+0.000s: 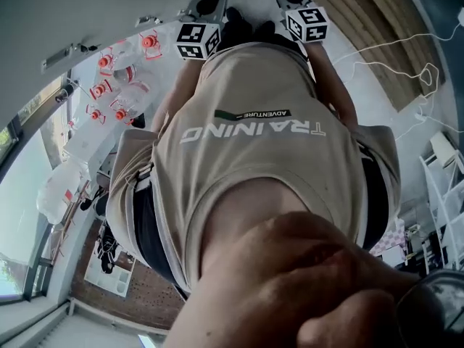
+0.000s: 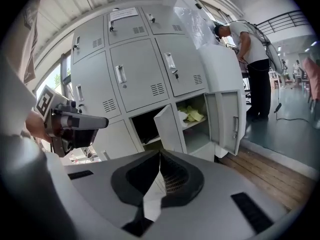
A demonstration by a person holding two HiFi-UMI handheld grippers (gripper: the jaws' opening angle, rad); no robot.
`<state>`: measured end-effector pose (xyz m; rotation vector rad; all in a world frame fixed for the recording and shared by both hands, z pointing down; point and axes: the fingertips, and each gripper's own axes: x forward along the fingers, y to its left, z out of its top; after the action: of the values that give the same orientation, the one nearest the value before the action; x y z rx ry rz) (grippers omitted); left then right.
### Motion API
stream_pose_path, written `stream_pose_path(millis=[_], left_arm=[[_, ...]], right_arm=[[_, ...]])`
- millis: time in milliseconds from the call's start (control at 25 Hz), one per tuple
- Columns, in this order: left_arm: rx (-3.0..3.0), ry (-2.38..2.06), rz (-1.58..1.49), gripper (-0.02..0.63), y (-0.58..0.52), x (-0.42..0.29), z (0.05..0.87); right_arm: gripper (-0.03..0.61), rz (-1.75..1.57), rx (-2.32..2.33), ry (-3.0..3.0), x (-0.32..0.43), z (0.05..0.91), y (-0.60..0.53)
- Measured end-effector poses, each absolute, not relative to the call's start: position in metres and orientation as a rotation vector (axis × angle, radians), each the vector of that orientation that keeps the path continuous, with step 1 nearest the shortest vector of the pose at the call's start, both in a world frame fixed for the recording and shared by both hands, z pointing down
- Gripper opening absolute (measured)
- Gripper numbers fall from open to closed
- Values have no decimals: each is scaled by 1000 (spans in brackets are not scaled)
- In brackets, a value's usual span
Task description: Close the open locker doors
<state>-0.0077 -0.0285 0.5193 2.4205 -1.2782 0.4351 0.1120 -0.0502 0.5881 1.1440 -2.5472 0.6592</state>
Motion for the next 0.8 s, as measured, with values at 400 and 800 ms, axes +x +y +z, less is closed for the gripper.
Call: stream_pose_path(millis=[400,800], left_arm=[[2422,-1228,410,0,-93,8,532],[2416,-1209,376,0,-134,-4,542]], right_arm=[[15,691,1264,-2490,137,574,-90],[15,538,1062,-2512,94,572,-149]])
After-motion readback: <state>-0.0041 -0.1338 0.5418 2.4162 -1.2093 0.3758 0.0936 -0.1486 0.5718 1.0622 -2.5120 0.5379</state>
